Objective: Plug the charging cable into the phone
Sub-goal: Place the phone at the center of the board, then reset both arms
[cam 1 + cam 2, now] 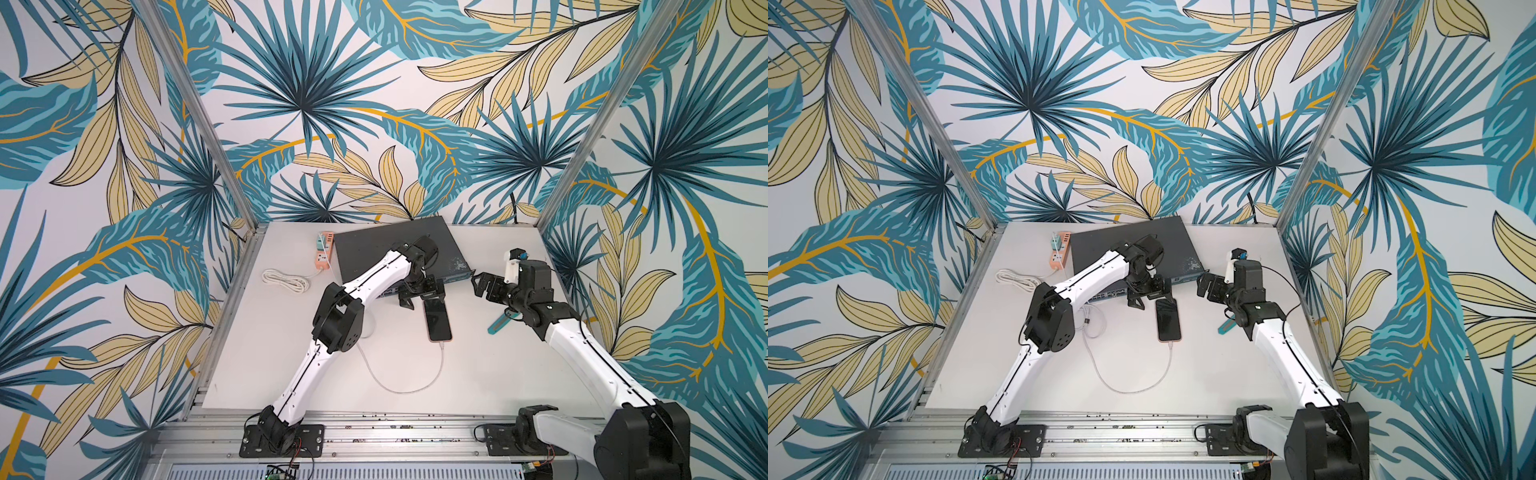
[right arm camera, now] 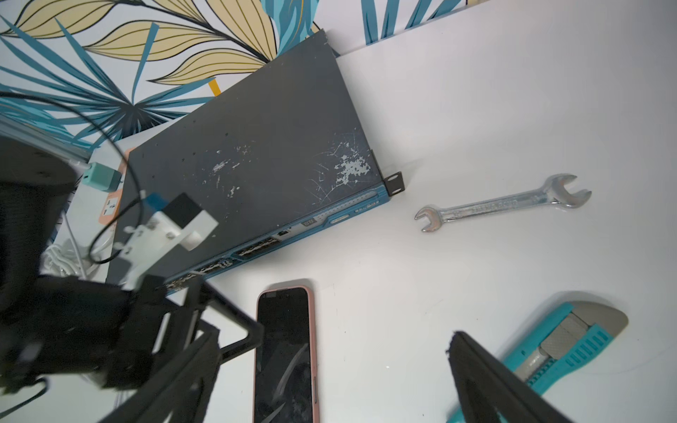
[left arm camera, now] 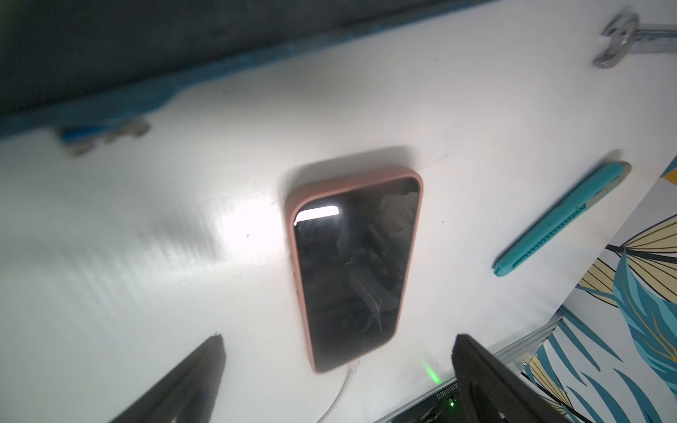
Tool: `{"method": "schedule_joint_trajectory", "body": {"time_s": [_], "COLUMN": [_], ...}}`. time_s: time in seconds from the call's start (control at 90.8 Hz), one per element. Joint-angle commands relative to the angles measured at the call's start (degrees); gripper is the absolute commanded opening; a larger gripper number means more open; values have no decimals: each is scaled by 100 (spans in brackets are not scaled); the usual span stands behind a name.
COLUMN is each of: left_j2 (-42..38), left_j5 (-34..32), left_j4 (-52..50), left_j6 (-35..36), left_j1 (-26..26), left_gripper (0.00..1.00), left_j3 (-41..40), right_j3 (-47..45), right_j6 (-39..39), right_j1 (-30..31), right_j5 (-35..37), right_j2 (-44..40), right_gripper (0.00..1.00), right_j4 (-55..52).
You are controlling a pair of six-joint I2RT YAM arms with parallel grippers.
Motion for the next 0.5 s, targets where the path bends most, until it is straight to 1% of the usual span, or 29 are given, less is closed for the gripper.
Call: {"method": "schedule_joint_trajectory", "body": {"time_s": [0.0,0.055,0.099,0.187,0.264,0.364,0.463,0.485], "left_j2": [-1016,-1398,-1800,-2776,-3633,-4666,-5389,-5502], "left_j5": [-645,-1138,-1561,-2231,-2413,-2432,-2624,-2796], "left_j4": [-303,-408,-380,-8,560,1418,2135,2261], "left_j6": [580,892,1111,1461,1472,1457,1763,1854], "left_j1": [88,154,235,524,1016,1845,2453,2538], "left_gripper": [100,100,100,100,100,100,100,100], "left_j3": [-24,-199,-529,-1609,-2768,-4269,-5361,-5542], "right_j3": [41,-23,-117,-273,-317,-668,-1328,-1498], "right_j6": [251,348,402,291,-69,-558,-907,-1007], "right_j1": [-286,-494,-645,-875,-1038,-1181,-1264,-1273], "right_j5": [-330,-438,-470,-347,-64,425,912,995], "right_j2": [206,312,371,456,587,547,372,353], "right_gripper": [100,100,100,100,100,100,100,100], "right_j4": [530,779,1036,1531,1800,2470,3474,3693]}}
